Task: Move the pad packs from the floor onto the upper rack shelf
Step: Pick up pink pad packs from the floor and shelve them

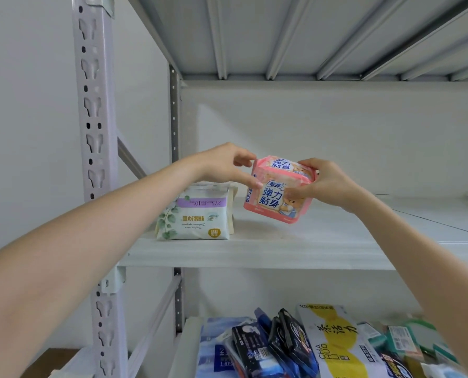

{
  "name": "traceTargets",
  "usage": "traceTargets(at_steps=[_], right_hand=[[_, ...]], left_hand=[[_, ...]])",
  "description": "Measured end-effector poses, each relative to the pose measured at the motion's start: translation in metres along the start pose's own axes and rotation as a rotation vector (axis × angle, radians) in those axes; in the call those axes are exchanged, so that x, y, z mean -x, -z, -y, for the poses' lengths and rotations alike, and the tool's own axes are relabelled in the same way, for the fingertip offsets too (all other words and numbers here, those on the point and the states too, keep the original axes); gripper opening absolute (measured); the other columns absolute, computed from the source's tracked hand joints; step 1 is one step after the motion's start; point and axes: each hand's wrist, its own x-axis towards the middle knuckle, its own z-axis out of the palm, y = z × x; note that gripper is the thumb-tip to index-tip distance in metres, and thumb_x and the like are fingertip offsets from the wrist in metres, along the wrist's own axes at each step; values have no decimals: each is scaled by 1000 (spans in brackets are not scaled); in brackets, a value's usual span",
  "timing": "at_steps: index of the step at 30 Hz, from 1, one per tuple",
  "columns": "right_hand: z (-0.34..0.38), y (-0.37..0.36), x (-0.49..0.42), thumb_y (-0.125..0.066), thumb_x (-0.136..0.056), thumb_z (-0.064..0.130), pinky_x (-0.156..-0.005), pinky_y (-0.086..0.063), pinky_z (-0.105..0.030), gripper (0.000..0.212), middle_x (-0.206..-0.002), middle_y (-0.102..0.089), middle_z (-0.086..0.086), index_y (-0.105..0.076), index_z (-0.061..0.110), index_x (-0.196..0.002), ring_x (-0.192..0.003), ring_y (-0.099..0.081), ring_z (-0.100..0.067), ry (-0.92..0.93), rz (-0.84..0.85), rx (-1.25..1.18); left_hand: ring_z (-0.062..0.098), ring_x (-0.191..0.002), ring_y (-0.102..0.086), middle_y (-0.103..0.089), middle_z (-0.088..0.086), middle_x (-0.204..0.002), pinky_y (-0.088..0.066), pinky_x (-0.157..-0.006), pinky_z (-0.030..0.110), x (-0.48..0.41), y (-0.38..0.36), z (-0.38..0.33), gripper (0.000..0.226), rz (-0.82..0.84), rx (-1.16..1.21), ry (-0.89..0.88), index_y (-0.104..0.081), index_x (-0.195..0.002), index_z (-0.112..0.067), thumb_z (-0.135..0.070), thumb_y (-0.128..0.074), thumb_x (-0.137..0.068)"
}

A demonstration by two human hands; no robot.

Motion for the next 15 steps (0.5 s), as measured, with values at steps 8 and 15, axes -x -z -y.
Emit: traceTargets(at_steps=[8,15], right_hand=[[-4,6,-55,-88,-63,13,-78,-56,-31,56,-96,-67,6,-58,17,-111,-84,-68,-13,21,72,45],[-18,-4,-119,-90,-60,18,-86,-57,-40,63,-104,-70,-3,-62,12,-115,-93,-69,-20,7,181,139]], left_hand=[[5,-107,-65,-72,-6,-111,-46,-104,33,-64,5,17,49,27,74,-6,-66,-121,-16,-24,-82,-75],[8,-107,-64,-74,-9,-106,-44,-106,37,-108,10,39,50,83,-46,116,-67,-118,-18,-32,-84,-72]])
